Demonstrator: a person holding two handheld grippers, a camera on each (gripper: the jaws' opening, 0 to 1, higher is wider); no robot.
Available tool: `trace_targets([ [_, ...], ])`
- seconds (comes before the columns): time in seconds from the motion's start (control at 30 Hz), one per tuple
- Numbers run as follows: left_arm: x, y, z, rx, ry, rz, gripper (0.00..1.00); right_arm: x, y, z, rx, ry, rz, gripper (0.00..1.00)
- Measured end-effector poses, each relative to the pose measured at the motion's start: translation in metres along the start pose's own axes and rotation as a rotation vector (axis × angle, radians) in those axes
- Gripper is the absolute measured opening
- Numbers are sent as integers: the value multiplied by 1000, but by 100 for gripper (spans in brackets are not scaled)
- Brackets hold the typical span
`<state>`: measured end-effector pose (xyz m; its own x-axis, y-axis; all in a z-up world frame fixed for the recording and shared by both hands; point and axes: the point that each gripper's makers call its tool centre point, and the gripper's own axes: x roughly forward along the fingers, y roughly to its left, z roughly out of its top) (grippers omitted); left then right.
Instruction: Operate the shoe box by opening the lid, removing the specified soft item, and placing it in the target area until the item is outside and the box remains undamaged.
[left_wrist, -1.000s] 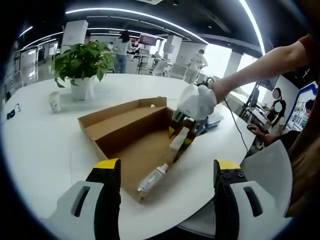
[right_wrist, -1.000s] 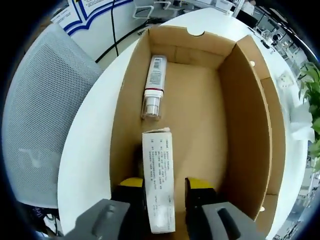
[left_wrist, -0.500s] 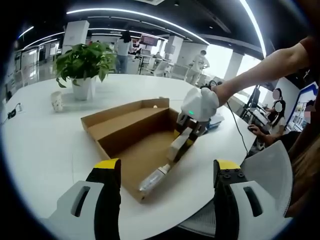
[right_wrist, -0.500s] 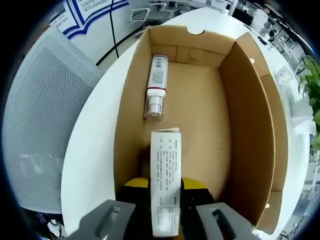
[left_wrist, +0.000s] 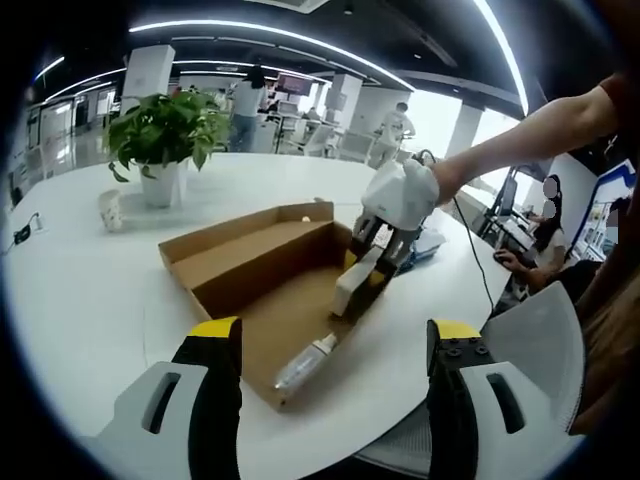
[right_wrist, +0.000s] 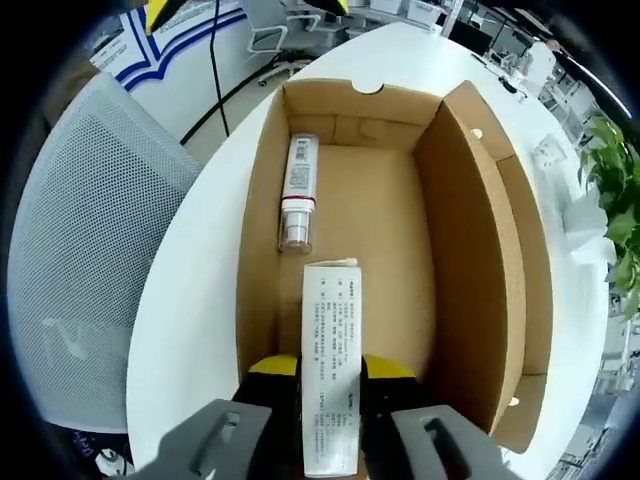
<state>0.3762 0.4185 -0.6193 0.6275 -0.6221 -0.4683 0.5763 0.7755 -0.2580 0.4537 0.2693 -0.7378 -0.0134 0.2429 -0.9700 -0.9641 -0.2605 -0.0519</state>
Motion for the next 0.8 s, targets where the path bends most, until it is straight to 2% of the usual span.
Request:
trace_targets([
  [0.47, 2, -10, 12, 21, -26, -16, 76, -40, -7, 16, -19, -31, -59, 17],
  [0.8, 5, -19, 13, 33, -29, -34, 76, -62, -7, 14, -14, -38, -88, 17],
])
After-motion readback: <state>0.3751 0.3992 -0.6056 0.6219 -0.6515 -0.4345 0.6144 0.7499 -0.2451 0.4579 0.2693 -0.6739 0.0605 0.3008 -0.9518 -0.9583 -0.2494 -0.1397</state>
